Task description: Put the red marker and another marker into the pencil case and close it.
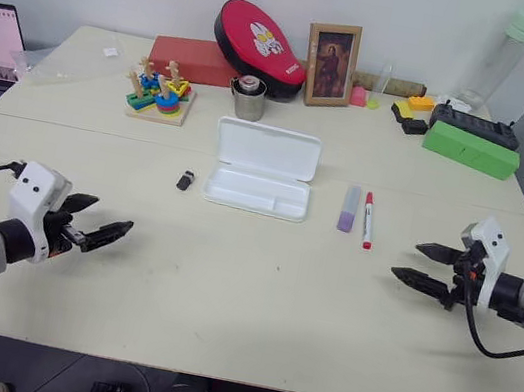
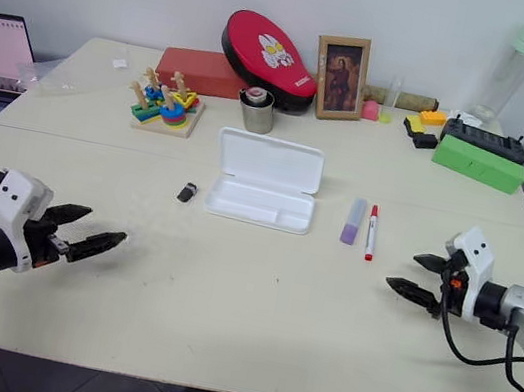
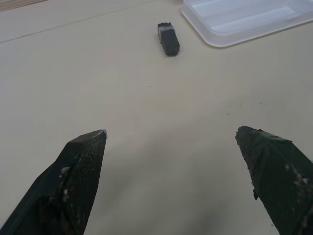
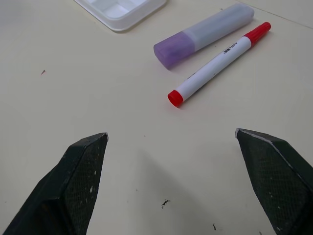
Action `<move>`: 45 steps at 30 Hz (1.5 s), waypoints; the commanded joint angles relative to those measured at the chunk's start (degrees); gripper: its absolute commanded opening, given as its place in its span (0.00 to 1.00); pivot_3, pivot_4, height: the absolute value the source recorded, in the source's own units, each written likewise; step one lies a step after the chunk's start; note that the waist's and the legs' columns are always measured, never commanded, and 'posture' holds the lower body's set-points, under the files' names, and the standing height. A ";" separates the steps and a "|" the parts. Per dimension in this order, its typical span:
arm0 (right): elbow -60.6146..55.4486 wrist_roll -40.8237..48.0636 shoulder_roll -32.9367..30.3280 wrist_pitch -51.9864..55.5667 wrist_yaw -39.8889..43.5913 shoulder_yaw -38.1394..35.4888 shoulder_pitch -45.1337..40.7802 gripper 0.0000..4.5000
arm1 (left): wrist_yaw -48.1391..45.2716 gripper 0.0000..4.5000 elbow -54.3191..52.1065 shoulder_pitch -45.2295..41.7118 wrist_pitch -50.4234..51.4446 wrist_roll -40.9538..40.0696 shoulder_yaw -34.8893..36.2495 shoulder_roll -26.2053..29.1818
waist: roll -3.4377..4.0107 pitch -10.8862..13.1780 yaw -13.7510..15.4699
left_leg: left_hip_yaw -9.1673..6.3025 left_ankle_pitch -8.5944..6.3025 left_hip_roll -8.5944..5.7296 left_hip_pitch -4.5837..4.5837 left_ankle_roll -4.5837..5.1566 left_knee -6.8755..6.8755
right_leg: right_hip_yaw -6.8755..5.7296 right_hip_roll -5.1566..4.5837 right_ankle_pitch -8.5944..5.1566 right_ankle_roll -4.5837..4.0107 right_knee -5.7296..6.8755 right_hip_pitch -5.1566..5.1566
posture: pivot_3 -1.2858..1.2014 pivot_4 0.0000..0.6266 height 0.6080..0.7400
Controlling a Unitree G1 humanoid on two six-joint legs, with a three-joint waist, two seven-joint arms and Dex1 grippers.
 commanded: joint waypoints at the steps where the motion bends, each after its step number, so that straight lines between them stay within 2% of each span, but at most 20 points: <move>1: -0.31 0.18 -1.11 -0.18 0.82 -0.91 -0.69 0.98 | -1.34 1.00 -1.65 0.30 0.66 -0.86 2.26 1.23 | 0.00 0.00 -0.01 | 0.00 0.00 0.00 0.00 0.00 0.00 | 0.00 0.00 0.00 0.00 0.00 0.00 | 0.52 0.24 1.00; 20: 0.25 0.47 0.00 0.27 0.54 -0.08 -1.88 0.98 | -1.16 1.00 -0.11 -1.81 1.01 2.34 -0.27 1.38 | 0.00 0.00 0.04 | 0.01 0.00 0.00 -0.01 0.00 0.00 | 0.00 0.00 0.01 -0.01 0.00 -0.01 | 0.52 0.24 1.00; 33: 0.43 0.07 0.22 -0.01 2.34 2.11 -4.29 0.98 | -2.61 1.00 -2.65 0.13 2.01 0.15 1.66 -0.07 | 0.00 0.00 -0.09 | 0.01 0.00 0.00 -0.01 0.00 0.01 | 0.01 0.00 0.03 -0.03 0.01 0.00 | 0.52 0.24 1.00; 36: -1.46 3.03 2.92 1.13 1.85 2.05 -9.23 0.98 | -2.24 1.00 -2.93 -1.48 -1.18 0.09 0.98 -1.85 | 0.02 0.01 -0.18 | 0.01 0.00 0.00 0.00 0.00 0.01 | 0.01 0.00 0.03 -0.04 0.01 0.00 | 0.52 0.24 1.00; 38: -2.57 2.97 5.70 1.83 1.68 4.98 -14.02 0.98 | -2.38 1.00 -4.14 -3.81 -1.68 -0.44 -0.46 -2.54 | 0.01 0.02 -0.16 | 0.03 0.00 0.00 0.00 0.00 0.02 | 0.02 0.00 0.04 -0.03 0.04 -0.02 | 0.52 0.24 1.00; 41: 1.52 -1.81 12.46 -0.56 0.99 13.31 -22.39 0.98 | -4.63 1.00 -6.85 -6.73 -1.96 -1.13 -5.53 -4.14 | 0.01 0.01 -0.26 | 0.02 0.01 0.01 0.01 0.00 0.04 | 0.01 0.00 0.06 -0.03 0.06 -0.01 | 0.52 0.24 1.00; 45: 10.49 -8.74 20.28 -5.61 -0.45 20.90 -29.53 0.98 | -6.89 1.00 -8.56 -11.21 -3.62 -0.29 -12.11 -6.02 | -0.02 0.00 -0.21 | 0.02 0.01 0.01 0.04 -0.01 0.04 | 0.01 0.01 0.15 -0.13 0.03 0.04 | 0.52 0.24 1.00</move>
